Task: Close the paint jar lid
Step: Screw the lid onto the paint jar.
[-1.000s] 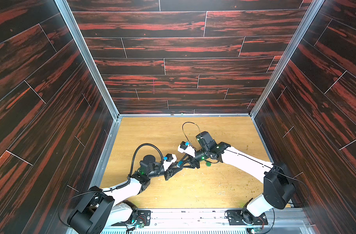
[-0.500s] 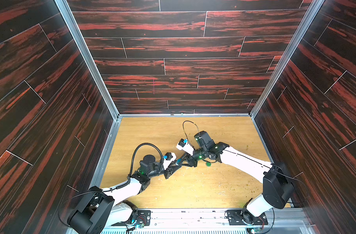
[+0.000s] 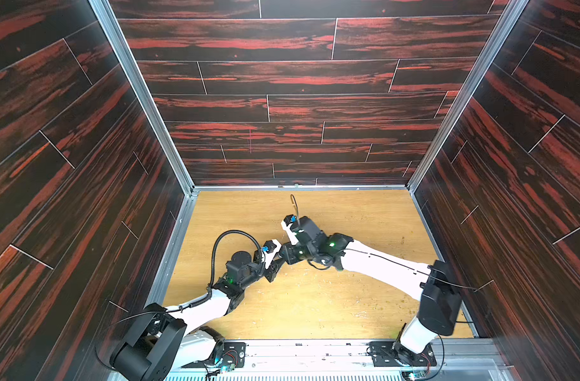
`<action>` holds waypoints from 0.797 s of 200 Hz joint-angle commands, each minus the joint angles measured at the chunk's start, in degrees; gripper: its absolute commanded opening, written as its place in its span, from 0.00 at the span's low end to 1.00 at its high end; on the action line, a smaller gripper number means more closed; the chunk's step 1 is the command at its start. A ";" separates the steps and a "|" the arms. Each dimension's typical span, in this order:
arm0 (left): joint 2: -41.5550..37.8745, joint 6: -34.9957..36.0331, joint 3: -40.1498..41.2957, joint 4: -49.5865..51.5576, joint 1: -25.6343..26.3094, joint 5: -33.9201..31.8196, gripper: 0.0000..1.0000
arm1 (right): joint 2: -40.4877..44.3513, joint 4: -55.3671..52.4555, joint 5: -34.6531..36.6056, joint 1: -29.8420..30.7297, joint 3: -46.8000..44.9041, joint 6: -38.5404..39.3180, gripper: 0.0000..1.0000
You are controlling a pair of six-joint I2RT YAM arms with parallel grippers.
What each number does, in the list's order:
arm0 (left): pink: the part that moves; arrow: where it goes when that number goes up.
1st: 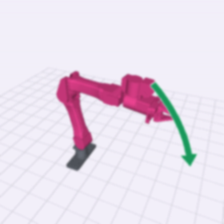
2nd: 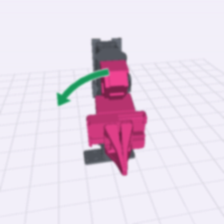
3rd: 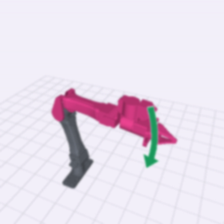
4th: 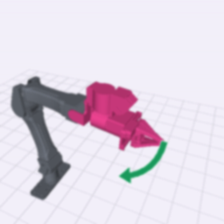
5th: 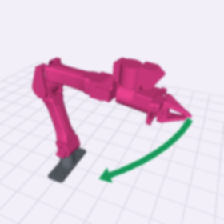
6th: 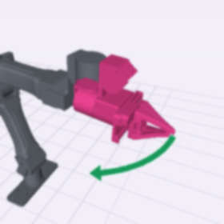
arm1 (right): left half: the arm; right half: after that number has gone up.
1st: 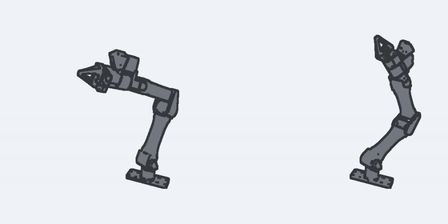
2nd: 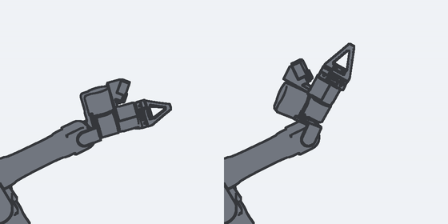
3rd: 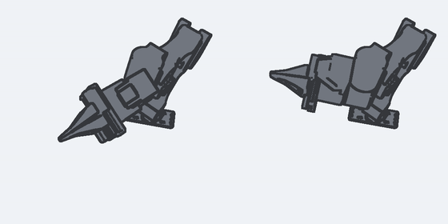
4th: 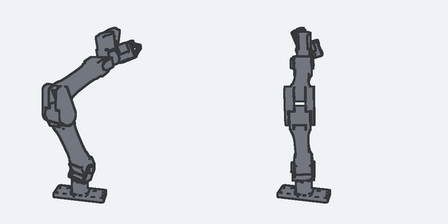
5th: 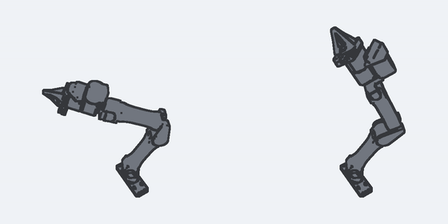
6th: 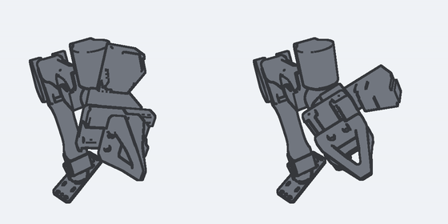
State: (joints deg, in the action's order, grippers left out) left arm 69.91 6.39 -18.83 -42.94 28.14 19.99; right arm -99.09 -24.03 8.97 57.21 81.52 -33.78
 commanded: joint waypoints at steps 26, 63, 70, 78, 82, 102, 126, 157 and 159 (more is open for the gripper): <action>-0.76 -2.06 0.10 -8.57 0.60 -3.68 0.00 | -6.45 -6.15 7.88 4.73 4.91 -18.61 0.02; -1.13 -2.07 0.46 -8.68 0.59 -4.47 0.00 | -6.32 -5.41 7.68 4.93 5.25 -19.53 0.04; -1.25 -2.08 0.55 -8.68 0.60 -4.52 0.00 | -6.29 -5.33 7.51 4.90 5.20 -19.34 0.05; -1.10 -2.09 0.48 -8.66 0.60 -4.46 0.00 | -6.12 -4.79 6.76 4.88 4.86 -19.12 0.05; -1.09 -2.09 0.46 -8.70 0.60 -4.49 0.00 | -6.07 -4.44 6.41 4.93 4.68 -19.05 0.06; -0.84 -2.16 0.46 -8.70 0.60 -4.25 0.00 | -5.76 -2.85 4.34 4.85 4.01 -18.53 0.09; -0.48 -2.42 0.96 -8.65 0.60 -3.65 0.00 | -4.18 -1.90 3.84 4.59 3.27 -16.94 0.21; -0.52 -2.27 1.91 -8.45 0.59 -2.72 0.00 | 0.21 -1.25 3.47 2.64 1.15 -13.75 0.47; -0.46 -2.26 1.94 -8.30 0.60 -2.62 0.00 | 0.65 -1.14 3.43 2.47 0.92 -13.54 0.49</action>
State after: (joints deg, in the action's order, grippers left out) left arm 70.13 4.27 -16.91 -44.99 28.36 15.86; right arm -102.45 -25.52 16.84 60.12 84.58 -49.43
